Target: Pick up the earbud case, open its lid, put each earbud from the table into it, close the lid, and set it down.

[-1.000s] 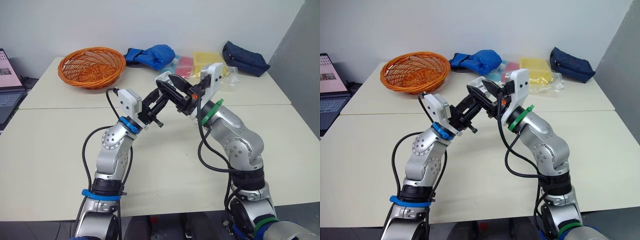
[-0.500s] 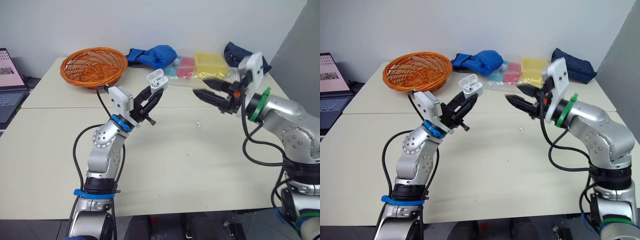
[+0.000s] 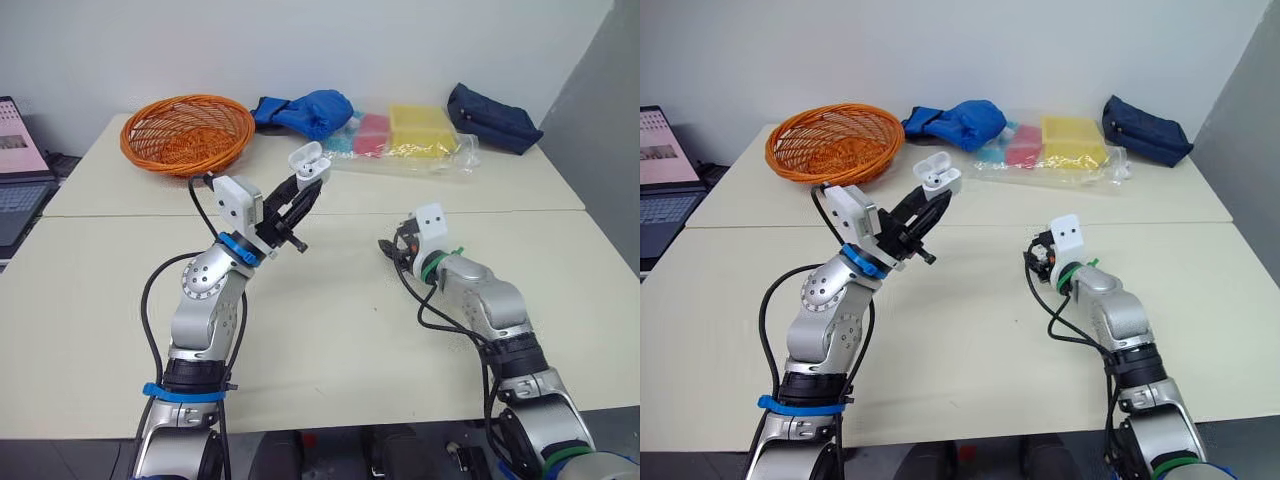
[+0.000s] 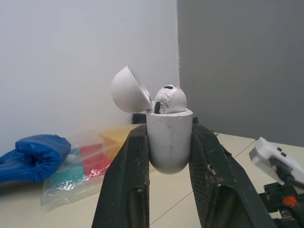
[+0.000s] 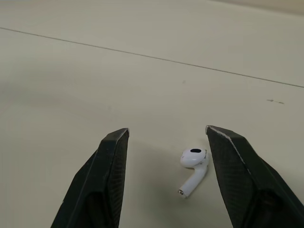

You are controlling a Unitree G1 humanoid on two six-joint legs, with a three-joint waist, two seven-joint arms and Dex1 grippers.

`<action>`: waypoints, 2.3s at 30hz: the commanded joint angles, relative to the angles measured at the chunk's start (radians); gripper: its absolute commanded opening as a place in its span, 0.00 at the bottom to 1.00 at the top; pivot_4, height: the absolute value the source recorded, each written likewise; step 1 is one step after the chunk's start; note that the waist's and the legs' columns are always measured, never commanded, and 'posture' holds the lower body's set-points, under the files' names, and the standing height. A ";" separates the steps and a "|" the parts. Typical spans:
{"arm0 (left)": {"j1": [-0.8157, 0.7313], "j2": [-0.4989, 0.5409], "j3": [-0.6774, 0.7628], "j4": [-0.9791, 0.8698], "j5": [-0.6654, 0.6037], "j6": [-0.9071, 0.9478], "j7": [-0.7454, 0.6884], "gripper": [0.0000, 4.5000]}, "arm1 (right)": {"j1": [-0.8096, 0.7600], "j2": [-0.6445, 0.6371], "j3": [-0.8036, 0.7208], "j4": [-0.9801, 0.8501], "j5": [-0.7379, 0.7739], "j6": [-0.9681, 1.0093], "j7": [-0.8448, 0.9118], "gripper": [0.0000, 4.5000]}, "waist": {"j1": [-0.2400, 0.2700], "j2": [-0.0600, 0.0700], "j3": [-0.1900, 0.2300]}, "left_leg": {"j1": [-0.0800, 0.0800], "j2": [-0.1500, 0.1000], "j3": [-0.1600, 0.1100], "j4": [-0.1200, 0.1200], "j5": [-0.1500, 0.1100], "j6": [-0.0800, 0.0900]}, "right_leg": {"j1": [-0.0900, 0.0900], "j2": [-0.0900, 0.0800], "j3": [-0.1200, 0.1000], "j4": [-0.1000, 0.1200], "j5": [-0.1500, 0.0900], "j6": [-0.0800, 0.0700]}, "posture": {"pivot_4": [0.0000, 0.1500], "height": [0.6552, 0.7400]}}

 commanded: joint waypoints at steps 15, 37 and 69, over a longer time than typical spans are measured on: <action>0.001 0.002 -0.008 -0.074 -0.009 0.005 0.001 0.17 | -0.025 0.119 -0.013 0.173 -0.128 -0.132 -0.013 0.47 | -0.008 0.000 0.000 | 0.009 0.001 0.000 0.000 0.000 0.000 | 0.007 0.001 0.001 0.002 0.000 0.000 | 1.00 1.00; 0.060 -0.014 -0.019 -0.099 -0.008 0.005 0.006 0.17 | 0.214 -0.846 -0.010 -0.220 0.039 -0.267 1.153 0.09 | 0.001 0.002 0.000 | 0.011 0.000 -0.002 -0.001 0.000 0.000 | 0.012 -0.001 -0.002 -0.003 -0.002 0.001 | 1.00 1.00; 0.121 -0.030 -0.035 -0.217 -0.025 0.098 0.027 0.17 | 0.168 -0.914 0.125 0.248 -0.318 -0.546 1.205 0.31 | 0.002 0.002 0.001 | 0.018 -0.001 0.001 0.000 0.000 0.000 | 0.018 -0.001 0.001 -0.002 -0.003 0.000 | 1.00 1.00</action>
